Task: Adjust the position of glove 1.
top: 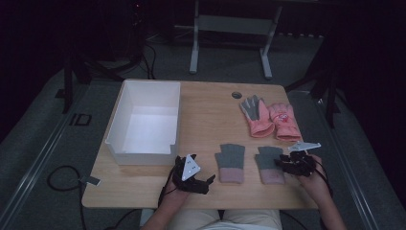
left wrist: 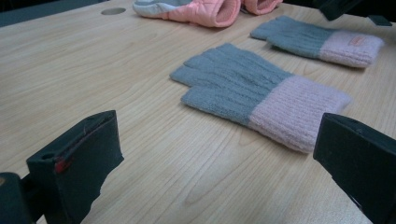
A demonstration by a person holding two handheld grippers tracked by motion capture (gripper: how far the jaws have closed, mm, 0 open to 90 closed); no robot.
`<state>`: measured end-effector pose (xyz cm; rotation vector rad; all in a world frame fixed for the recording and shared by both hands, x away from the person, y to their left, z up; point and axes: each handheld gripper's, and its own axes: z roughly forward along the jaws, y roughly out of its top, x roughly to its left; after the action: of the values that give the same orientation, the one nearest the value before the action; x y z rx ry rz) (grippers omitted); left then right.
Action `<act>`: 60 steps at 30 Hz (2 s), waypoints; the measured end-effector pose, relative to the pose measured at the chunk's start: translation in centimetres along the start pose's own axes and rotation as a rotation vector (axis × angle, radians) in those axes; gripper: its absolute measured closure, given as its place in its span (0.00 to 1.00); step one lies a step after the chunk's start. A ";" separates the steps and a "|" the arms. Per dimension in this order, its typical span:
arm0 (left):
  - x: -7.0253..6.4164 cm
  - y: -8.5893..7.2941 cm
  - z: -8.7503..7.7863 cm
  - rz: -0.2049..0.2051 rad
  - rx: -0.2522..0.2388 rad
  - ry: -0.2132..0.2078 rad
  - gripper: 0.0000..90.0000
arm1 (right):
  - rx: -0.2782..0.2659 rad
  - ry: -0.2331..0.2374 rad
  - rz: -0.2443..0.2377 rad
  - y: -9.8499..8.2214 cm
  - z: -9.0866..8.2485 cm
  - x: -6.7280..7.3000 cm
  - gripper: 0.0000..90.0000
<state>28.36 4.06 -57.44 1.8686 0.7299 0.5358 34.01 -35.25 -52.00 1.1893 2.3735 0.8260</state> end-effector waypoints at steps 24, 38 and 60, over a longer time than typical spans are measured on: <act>0.0 0.0 0.0 0.004 0.002 0.000 0.00 | 0.026 -0.062 0.115 -0.6 2.6 1.3 0.92; 0.0 0.0 0.1 0.001 0.004 0.000 0.00 | -0.020 -0.158 0.203 2.8 -0.8 3.5 0.95; -0.1 0.0 0.0 0.008 -0.002 0.000 0.00 | -0.072 -0.042 0.148 7.9 0.7 11.7 0.95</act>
<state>28.31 4.00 -57.43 1.8704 0.7218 0.5420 32.34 -21.78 -48.07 1.3512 2.2242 0.9152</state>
